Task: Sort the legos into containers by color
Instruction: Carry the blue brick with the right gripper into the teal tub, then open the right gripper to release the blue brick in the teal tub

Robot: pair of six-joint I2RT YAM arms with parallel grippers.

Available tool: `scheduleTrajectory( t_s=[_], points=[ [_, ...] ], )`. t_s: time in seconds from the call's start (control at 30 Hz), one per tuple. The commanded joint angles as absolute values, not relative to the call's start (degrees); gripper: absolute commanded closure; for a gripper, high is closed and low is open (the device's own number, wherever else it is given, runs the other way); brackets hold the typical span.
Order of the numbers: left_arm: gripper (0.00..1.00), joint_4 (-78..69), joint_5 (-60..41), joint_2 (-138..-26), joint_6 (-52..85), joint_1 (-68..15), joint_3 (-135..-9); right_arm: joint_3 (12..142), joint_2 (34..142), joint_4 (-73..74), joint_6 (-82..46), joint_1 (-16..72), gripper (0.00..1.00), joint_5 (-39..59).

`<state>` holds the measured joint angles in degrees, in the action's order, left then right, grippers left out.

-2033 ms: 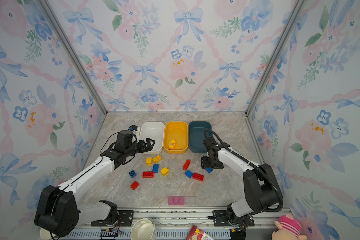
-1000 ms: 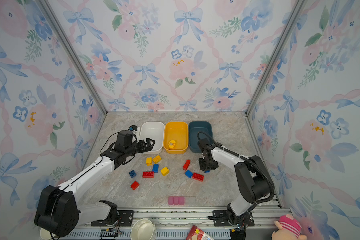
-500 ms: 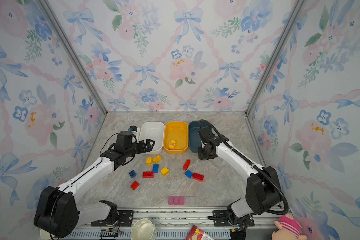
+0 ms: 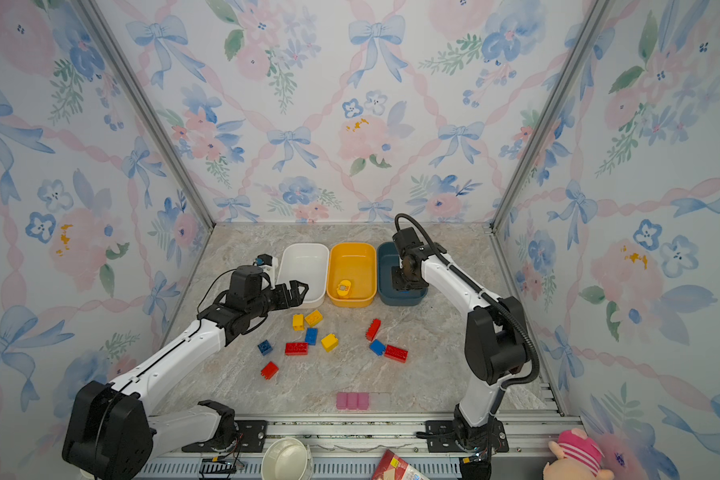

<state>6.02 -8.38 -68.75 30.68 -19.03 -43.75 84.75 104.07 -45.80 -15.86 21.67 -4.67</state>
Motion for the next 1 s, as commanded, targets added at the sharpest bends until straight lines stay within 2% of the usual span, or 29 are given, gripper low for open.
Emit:
scheduleTrajectory(
  t_s=[0.0, 0.3, 0.47, 0.57, 0.97],
  points=[
    [0.02, 6.0, -7.9, -67.4, 31.3, -18.7, -42.6, 87.5, 108.1, -45.4, -15.3, 21.3, 0.75, -3.6],
    [0.02, 6.2, -7.3, -67.5, 31.3, -18.6, -42.2, 89.8, 115.5, -44.4, -16.0, 21.7, 0.73, -3.0],
    [0.02, 6.1, -7.1, -67.6, 31.5, -18.6, -42.1, 89.8, 115.4, -44.3, -16.3, 22.0, 0.59, -3.0],
    [0.02, 6.1, -7.0, -67.4, 31.5, -18.6, -41.9, 89.7, 114.8, -44.5, -16.3, 22.1, 0.54, -2.9],
    [0.02, 6.2, -7.0, -66.9, 31.8, -18.6, -41.3, 86.7, 106.3, -45.8, -18.6, 23.9, 0.42, -3.5]
  ],
)
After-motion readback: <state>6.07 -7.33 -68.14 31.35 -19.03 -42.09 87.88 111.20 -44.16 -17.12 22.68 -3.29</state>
